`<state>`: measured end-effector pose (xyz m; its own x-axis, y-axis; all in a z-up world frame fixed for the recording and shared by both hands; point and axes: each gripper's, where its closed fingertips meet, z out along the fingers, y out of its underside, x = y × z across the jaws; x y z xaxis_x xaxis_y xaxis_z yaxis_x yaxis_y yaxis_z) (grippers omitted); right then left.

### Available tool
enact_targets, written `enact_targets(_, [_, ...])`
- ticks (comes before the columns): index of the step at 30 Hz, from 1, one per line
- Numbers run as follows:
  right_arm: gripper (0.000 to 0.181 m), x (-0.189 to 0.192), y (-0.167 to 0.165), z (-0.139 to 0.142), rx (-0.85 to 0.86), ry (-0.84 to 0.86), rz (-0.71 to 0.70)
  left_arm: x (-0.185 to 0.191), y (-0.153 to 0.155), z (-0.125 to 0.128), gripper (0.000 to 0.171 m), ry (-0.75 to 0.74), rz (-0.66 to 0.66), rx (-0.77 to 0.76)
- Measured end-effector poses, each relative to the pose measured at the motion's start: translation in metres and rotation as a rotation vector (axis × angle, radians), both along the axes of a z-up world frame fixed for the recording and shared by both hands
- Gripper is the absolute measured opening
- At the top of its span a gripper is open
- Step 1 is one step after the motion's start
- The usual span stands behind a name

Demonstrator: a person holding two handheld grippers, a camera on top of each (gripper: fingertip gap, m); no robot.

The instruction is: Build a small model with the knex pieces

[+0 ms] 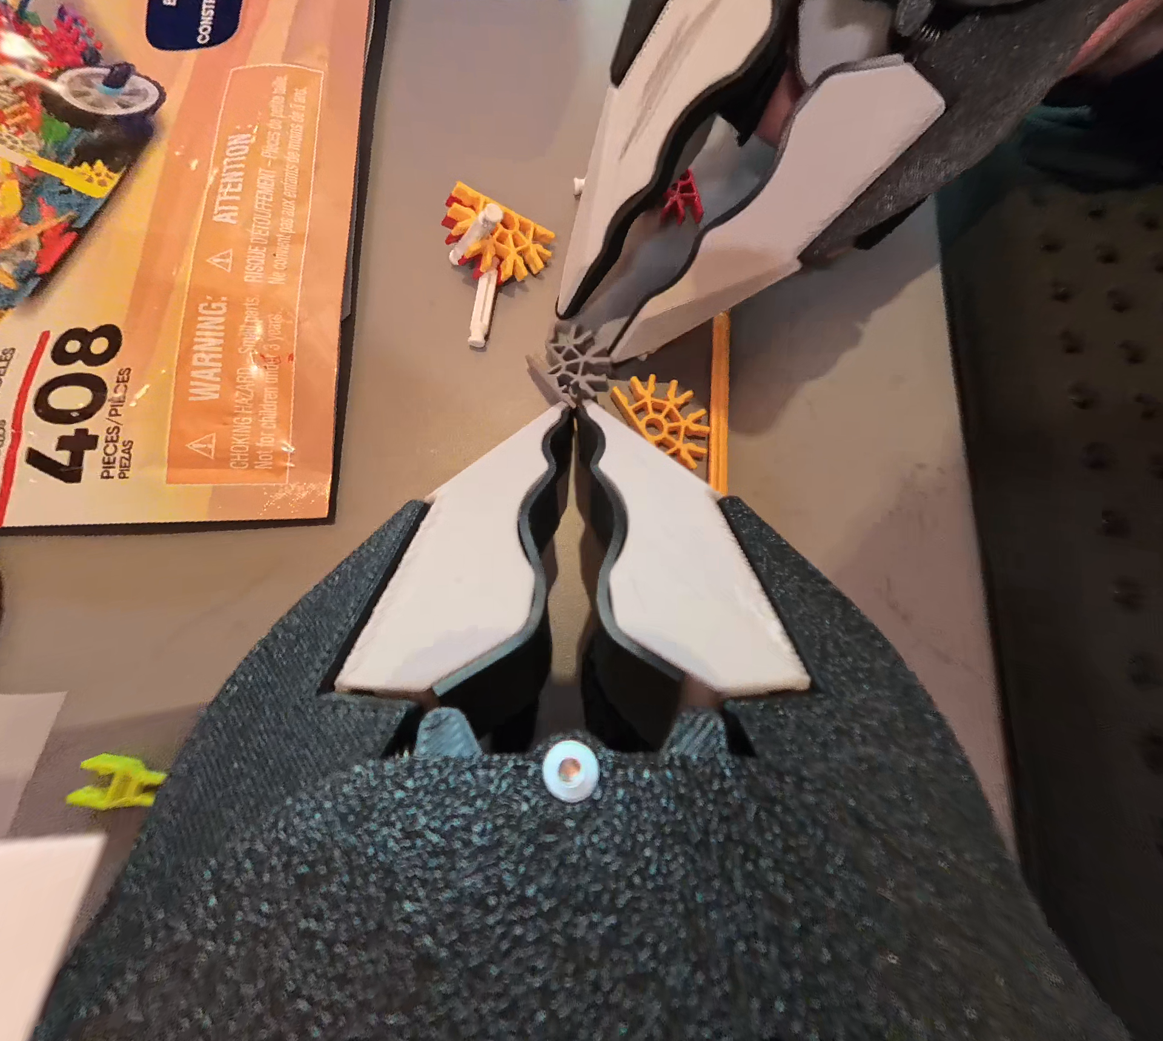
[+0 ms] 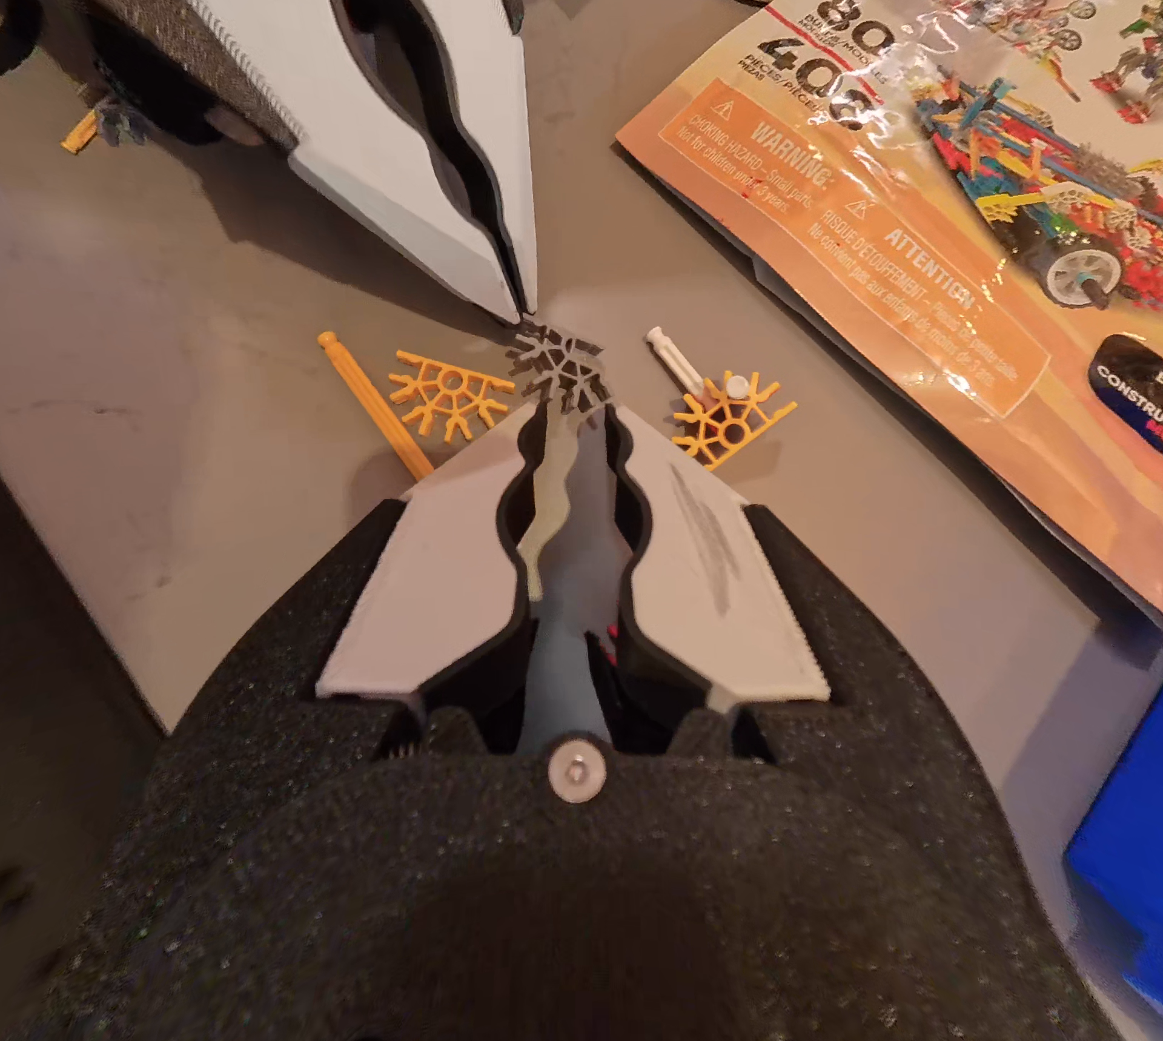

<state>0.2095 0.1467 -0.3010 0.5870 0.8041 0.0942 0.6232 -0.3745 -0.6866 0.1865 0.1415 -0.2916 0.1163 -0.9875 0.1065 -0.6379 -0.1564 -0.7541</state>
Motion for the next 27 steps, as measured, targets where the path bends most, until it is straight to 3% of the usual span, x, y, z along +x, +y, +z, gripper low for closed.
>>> enact_targets(8, [0.024,-0.002,0.002,0.008,0.234,-0.163,0.107,0.001,0.000,0.011,0.000,-0.089,0.052,-0.199])
enact_targets(10, [0.012,-0.006,0.003,0.011,0.294,-0.177,0.130,0.001,-0.001,0.013,0.000,-0.107,0.064,-0.244])
enact_targets(14, [0.005,-0.007,0.004,0.014,0.339,-0.211,0.170,0.001,0.000,0.015,0.000,-0.130,0.078,-0.293])
enact_targets(18, [0.005,-0.009,0.004,0.020,0.388,-0.293,0.264,0.001,-0.003,0.009,0.000,-0.079,0.068,-0.230])
enact_targets(21, [0.005,-0.008,0.005,0.021,0.369,-0.376,0.324,-0.004,0.001,0.010,0.000,-0.045,0.067,-0.101])
enact_targets(24, [0.005,-0.014,0.005,0.031,0.256,-0.210,0.296,-0.007,0.010,0.020,0.016,-0.069,0.091,0.032])
enact_targets(27, [0.005,-0.023,0.002,0.041,0.112,0.039,0.233,-0.005,0.006,0.030,0.021,-0.163,0.083,0.045])
